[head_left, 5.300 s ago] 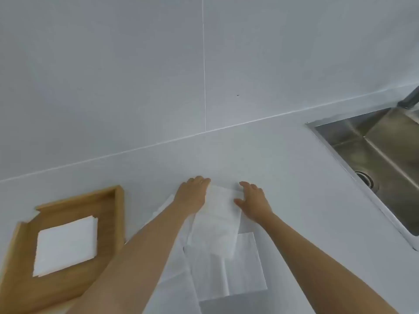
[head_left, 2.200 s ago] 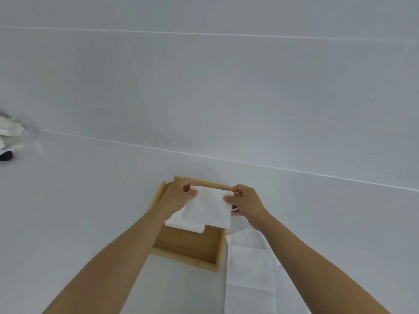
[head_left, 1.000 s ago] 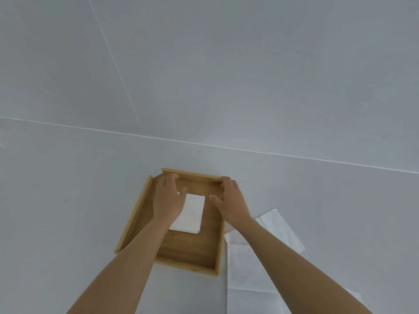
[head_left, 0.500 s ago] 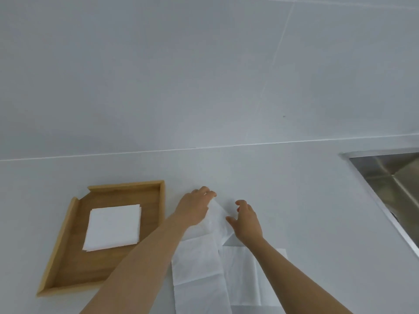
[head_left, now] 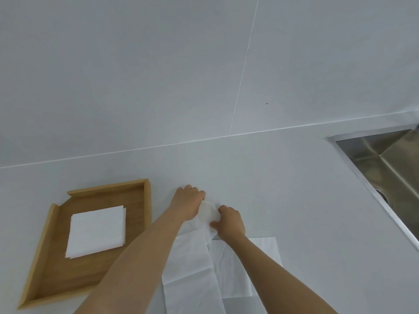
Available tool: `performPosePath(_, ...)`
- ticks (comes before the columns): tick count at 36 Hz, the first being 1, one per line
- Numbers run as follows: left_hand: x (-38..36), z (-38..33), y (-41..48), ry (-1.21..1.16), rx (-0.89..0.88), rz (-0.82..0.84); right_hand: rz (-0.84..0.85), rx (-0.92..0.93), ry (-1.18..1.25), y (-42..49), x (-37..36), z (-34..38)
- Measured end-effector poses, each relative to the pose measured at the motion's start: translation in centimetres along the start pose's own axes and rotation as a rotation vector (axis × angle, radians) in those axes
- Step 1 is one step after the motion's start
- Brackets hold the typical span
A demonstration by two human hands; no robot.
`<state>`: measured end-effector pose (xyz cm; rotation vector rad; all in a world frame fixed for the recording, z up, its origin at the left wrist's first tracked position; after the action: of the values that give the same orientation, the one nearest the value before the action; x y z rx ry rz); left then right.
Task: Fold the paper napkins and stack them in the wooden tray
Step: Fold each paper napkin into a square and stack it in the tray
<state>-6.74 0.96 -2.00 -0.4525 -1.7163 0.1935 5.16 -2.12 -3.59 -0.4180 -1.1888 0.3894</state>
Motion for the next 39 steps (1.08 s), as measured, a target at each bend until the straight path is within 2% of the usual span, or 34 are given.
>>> performPosePath(5,1.0,0.4,-0.6,-0.021,0.01,-0.053,-0.03,0.038,-0.001,0.1,1.1,-0.1)
performPosePath(13,5.8,0.9,-1.8,-0.168,-0.008,-0.258,-0.176,0.171,0.197,-0.2,5.6,0.8)
performPosePath(18,7.0,1.0,-2.0,-0.243,0.016,-0.325,-0.248,0.196,0.271,0.1,7.2,1.2)
performPosePath(30,7.4,2.7,-2.3,-0.198,0.062,-0.468,-0.291,0.28,0.186,1.5,8.9,2.8)
performPosePath(35,6.4,3.7,-2.7,-0.175,0.074,-0.44,-0.265,0.326,0.098,1.8,8.3,3.4)
performPosePath(39,5.1,4.1,-3.4,-0.124,0.055,-0.337,-0.181,0.391,0.024,1.3,6.7,3.2)
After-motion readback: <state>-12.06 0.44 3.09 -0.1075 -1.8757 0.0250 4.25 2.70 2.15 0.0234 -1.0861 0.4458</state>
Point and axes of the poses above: each hand's wrist, its own y-axis towards the middle knuckle, its own x-axis out of the back of the hand, z = x × y, the point moved 4 cm from there along y, towards the middle knuckle, and after that the axes turned 12 degrees about -y, right-handed, at the moved point
